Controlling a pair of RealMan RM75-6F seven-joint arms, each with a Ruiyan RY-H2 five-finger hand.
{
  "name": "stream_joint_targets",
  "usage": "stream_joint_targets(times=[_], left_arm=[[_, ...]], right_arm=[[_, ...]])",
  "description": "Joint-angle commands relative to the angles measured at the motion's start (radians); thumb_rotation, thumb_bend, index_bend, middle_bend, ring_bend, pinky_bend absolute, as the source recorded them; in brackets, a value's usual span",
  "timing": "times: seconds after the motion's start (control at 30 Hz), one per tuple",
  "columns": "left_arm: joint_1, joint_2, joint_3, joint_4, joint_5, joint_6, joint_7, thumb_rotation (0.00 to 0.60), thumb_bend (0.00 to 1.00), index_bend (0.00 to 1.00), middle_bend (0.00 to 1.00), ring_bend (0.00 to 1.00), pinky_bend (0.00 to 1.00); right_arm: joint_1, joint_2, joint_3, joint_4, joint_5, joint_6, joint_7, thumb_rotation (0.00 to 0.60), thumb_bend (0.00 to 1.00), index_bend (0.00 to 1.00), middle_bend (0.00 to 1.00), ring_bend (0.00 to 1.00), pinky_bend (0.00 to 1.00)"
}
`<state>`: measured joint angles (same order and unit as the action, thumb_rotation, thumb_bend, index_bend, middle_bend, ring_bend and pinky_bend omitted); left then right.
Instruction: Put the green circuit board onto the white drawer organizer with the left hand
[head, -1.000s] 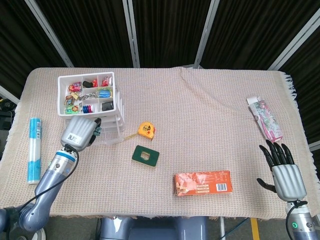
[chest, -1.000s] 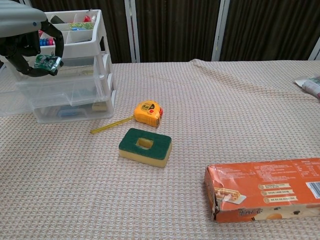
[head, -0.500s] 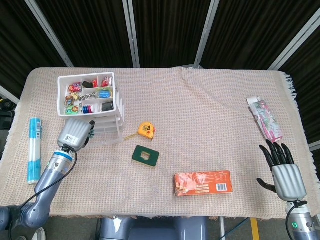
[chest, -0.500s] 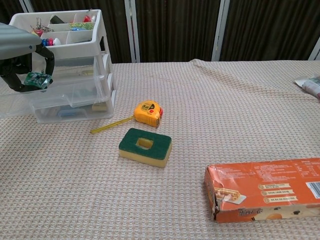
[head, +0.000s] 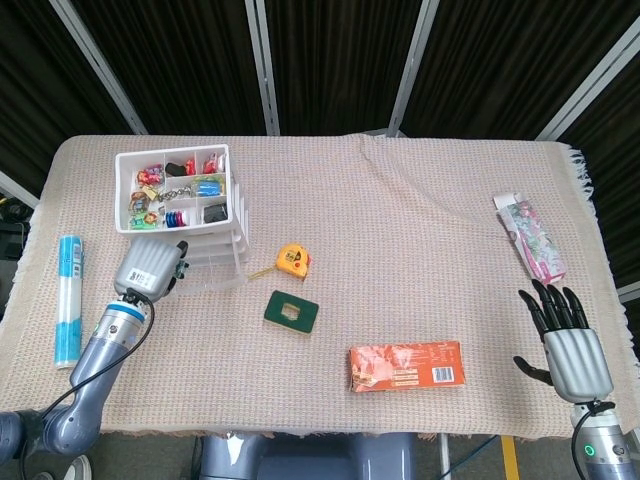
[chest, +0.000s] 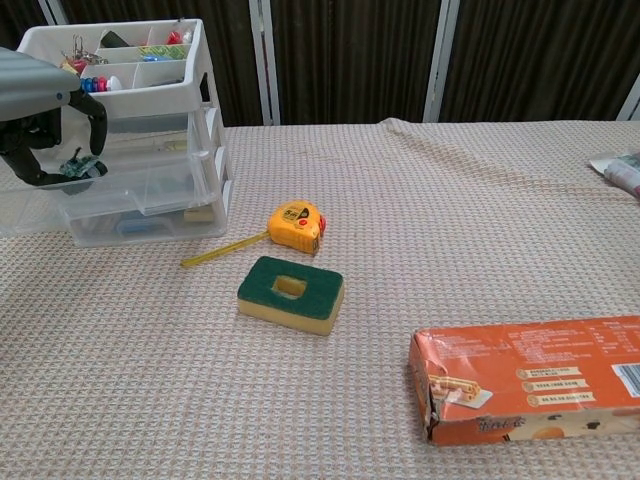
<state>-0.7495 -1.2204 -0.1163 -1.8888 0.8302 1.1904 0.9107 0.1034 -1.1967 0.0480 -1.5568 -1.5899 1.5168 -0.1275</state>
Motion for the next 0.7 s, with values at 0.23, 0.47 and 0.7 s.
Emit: stream_joint_targets(times=[0.23,0.47,0.7], left_arm=[[0.001,0.011,0.002,-0.011,0.023,0.011,-0.028,0.6,0.23,0.33,1.0,0.94,0.76],[0.021,0.029,0.006,-0.048,0.118,0.042,-0.084,0.6,0.23,0.29,0.87,0.82,0.65],[0.11,0.076,0.074,-0.114,0.371,0.12,-0.231,0.6,0.67,0.3,0.37,0.43,0.42]], right_arm=[[0.0,0.0,0.0,-0.001,0.0,0.0,0.0,0.6,0.01,0.1,0.0,0.0,0.0],[0.0,0.001,0.0,-0.001,0.001,0.0,-0.001,0.6,0.01,0.1,0.0,0.0,0.0],[-0.001,0.0,0.002,-0.001,0.005,-0.001,-0.002,0.6,0.01,0.1,0.0,0.0,0.0]])
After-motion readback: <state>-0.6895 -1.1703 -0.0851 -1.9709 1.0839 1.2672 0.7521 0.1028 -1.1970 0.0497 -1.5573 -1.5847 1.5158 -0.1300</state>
